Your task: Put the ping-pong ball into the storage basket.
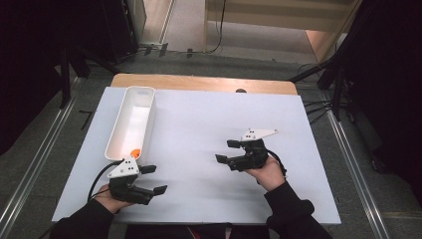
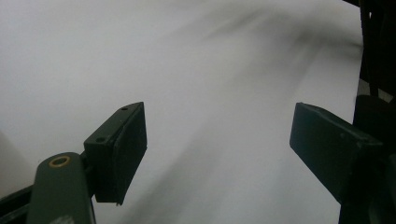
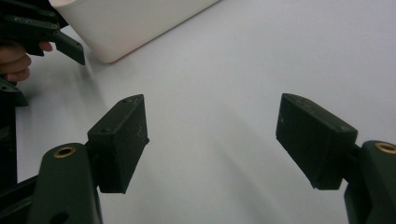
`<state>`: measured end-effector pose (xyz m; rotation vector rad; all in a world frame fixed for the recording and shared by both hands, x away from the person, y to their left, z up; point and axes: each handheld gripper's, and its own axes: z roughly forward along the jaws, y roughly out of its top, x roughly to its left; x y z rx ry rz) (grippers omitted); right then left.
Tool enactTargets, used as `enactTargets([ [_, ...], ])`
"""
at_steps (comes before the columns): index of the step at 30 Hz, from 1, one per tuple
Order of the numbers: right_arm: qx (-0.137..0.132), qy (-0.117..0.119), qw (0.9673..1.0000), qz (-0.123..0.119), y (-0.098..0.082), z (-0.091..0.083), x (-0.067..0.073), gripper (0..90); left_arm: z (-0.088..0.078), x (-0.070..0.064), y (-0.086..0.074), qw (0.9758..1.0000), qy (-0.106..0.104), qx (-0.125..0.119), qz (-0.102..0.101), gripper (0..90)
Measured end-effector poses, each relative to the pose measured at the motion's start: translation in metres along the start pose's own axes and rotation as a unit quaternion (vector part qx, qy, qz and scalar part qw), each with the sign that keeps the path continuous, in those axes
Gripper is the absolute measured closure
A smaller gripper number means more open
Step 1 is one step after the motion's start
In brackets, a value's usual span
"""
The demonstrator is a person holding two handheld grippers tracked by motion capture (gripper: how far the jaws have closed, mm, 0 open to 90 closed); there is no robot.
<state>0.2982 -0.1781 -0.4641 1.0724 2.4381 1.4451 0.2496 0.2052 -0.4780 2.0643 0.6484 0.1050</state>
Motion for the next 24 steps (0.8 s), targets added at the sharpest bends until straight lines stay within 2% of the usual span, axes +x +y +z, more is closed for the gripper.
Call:
enactTargets([
  [12,-0.004,-0.013,0.9998,0.011,-0.012,-0.011,-0.005,23.8,0.0,0.0,0.0,1.0,0.001,0.001,-0.002,19.4],
  [24,-0.003,-0.028,0.9996,0.01,-0.022,-0.019,-0.005,23.8,0.0,0.0,0.0,1.0,0.001,0.002,-0.002,19.4],
])
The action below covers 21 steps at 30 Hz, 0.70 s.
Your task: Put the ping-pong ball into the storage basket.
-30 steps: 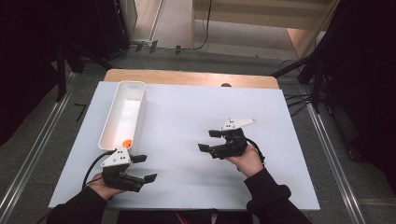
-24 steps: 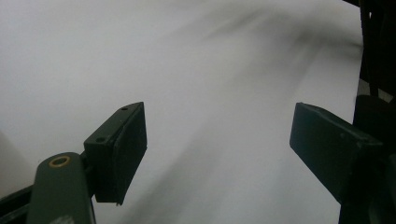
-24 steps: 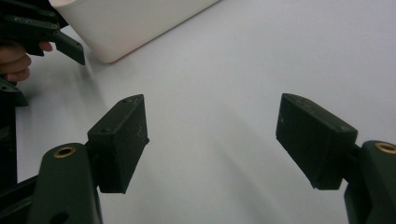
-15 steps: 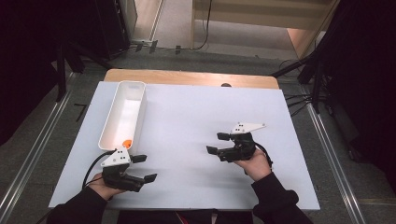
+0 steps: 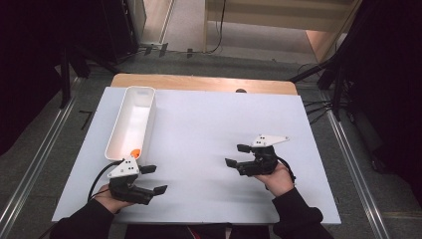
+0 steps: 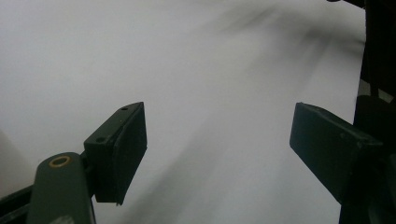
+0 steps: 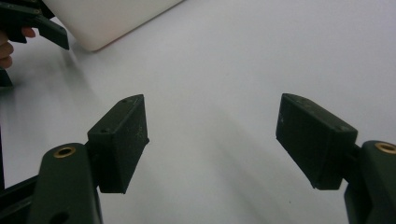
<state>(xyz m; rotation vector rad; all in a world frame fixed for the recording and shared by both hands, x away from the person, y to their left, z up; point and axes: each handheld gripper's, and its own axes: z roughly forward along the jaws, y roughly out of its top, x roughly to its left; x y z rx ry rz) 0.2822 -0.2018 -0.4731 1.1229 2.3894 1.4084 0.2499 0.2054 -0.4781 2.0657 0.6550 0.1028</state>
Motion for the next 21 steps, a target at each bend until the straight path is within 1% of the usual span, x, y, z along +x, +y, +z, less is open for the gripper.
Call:
enactTargets([
  [5,0.0,-0.006,1.0,-0.001,-0.003,-0.002,0.001,23.8,0.0,0.0,0.0,1.0,0.001,-0.001,-0.002,19.4],
  [6,0.004,-0.012,0.9999,0.0,-0.004,-0.004,0.001,23.8,0.0,0.0,0.0,1.0,0.001,0.0,0.0,19.4],
  [7,0.004,-0.012,0.9999,0.0,-0.004,-0.004,0.001,23.8,0.0,0.0,0.0,1.0,0.001,0.0,0.0,19.4],
  [8,0.003,-0.017,0.9998,-0.002,-0.007,-0.005,0.001,23.8,0.0,0.0,0.0,1.0,0.001,-0.001,-0.002,19.4],
  [15,-0.003,-0.019,0.9998,-0.006,-0.012,-0.01,0.0,23.5,0.0,0.0,0.0,1.0,0.002,-0.001,-0.002,19.4],
  [16,-0.006,-0.015,0.9999,-0.004,-0.014,-0.012,-0.001,23.5,0.0,0.0,0.0,1.0,0.001,-0.001,-0.001,19.4],
  [21,-0.005,-0.013,0.9999,-0.006,-0.019,-0.015,-0.002,23.5,0.0,0.0,0.0,1.0,0.002,-0.001,-0.002,19.4],
])
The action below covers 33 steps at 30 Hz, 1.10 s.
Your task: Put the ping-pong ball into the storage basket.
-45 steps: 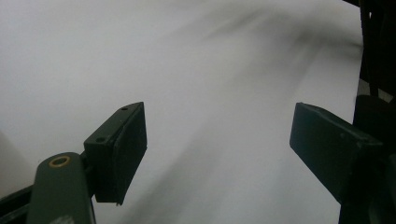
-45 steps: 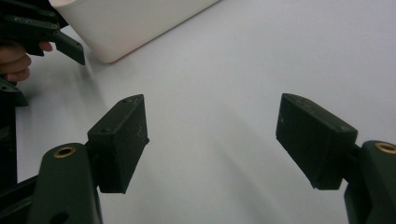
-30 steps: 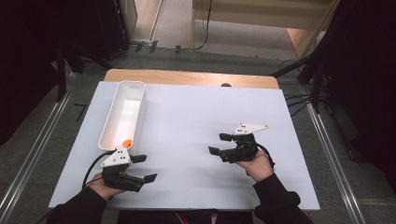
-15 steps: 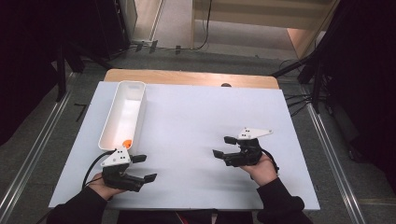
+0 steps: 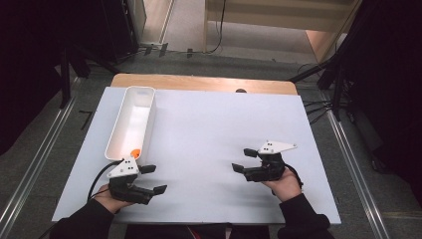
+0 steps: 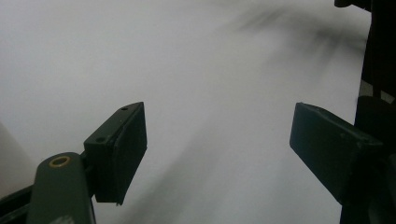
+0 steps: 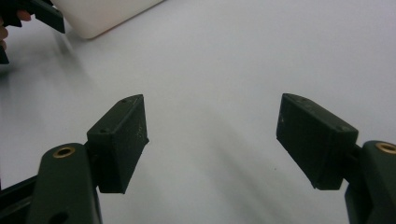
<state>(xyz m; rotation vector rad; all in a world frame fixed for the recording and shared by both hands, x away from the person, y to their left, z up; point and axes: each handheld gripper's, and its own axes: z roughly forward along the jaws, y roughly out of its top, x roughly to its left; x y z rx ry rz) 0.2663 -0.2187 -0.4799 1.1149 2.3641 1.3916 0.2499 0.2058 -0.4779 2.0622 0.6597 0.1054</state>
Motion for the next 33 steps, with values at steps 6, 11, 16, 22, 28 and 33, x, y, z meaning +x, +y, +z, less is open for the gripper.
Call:
enactTargets([
  [6,-0.004,-0.003,0.9999,0.009,-0.006,-0.007,-0.001,23.5,0.0,0.0,0.0,1.0,0.001,0.002,0.002,19.4],
  [11,-0.001,-0.01,0.9999,0.012,-0.013,-0.012,-0.004,23.5,0.0,0.001,0.0,1.0,0.002,0.003,0.003,19.4],
  [16,0.001,-0.012,0.9998,0.015,-0.017,-0.015,-0.004,23.5,0.0,0.001,0.0,1.0,0.003,0.003,0.002,19.4],
  [22,-0.003,-0.019,0.9997,0.017,-0.022,-0.019,-0.005,23.5,-0.001,0.0,0.0,1.0,0.003,0.003,0.003,19.4],
  [28,0.0,-0.024,0.9995,0.022,-0.027,-0.022,-0.005,23.5,-0.001,0.001,0.0,1.0,0.005,0.005,0.003,19.4],
  [33,-0.001,-0.032,0.9992,0.024,-0.033,-0.027,-0.007,23.5,-0.001,0.001,0.0,1.0,0.005,0.003,0.003,19.4],
])
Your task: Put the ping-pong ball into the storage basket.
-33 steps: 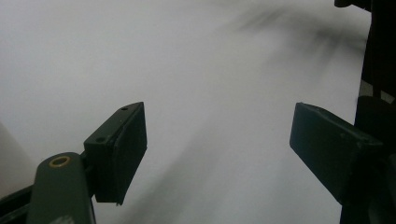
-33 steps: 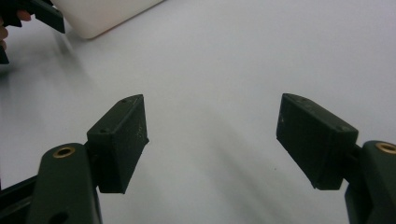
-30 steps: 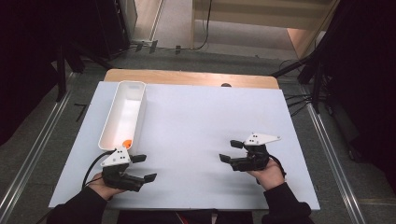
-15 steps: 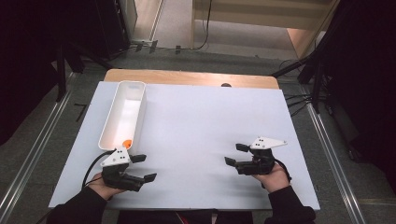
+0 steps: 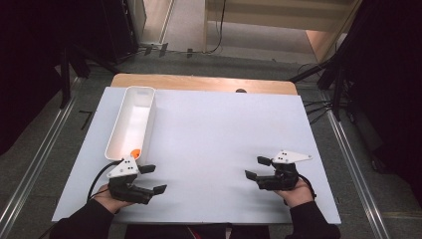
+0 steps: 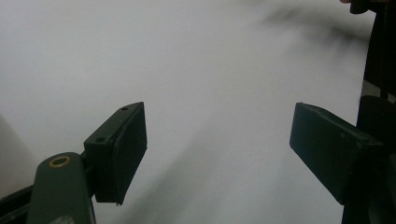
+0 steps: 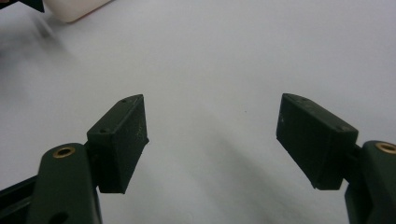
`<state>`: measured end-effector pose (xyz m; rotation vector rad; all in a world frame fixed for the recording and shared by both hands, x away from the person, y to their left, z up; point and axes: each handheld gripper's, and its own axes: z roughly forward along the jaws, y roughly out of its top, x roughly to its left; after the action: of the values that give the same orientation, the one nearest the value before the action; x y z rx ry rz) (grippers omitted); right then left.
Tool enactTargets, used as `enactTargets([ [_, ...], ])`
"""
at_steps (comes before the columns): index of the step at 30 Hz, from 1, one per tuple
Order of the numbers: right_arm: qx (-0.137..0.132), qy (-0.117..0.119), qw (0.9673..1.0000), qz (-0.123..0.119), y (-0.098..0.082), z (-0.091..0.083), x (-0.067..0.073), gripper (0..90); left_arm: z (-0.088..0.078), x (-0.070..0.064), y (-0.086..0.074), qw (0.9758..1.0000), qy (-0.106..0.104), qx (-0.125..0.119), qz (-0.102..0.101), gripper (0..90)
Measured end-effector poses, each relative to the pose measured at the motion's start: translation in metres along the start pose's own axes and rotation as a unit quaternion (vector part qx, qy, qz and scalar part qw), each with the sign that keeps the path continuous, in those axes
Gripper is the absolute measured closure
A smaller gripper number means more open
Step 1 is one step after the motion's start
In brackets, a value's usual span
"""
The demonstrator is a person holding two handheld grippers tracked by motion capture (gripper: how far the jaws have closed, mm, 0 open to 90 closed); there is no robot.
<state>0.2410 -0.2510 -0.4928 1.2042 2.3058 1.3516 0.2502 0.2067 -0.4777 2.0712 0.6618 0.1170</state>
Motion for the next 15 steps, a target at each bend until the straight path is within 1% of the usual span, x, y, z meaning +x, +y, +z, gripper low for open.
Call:
enactTargets([
  [7,-0.003,-0.007,1.0,0.002,-0.0044,-0.0044,-0.0027,23.5,-0.0001,0.0003,-0.0001,1.0,0.0,0.0,-0.001,19.4],
  [10,-0.003,-0.011,0.9999,0.006,-0.0068,-0.0068,-0.0041,23.5,0.0,0.0002,-0.0004,1.0,0.0,-0.002,-0.001,19.5],
  [15,-0.004,-0.016,0.9999,0.001,-0.0091,-0.0097,-0.0063,23.5,0.0001,0.0003,-0.0005,1.0,-0.001,-0.001,0.0,19.4],
])
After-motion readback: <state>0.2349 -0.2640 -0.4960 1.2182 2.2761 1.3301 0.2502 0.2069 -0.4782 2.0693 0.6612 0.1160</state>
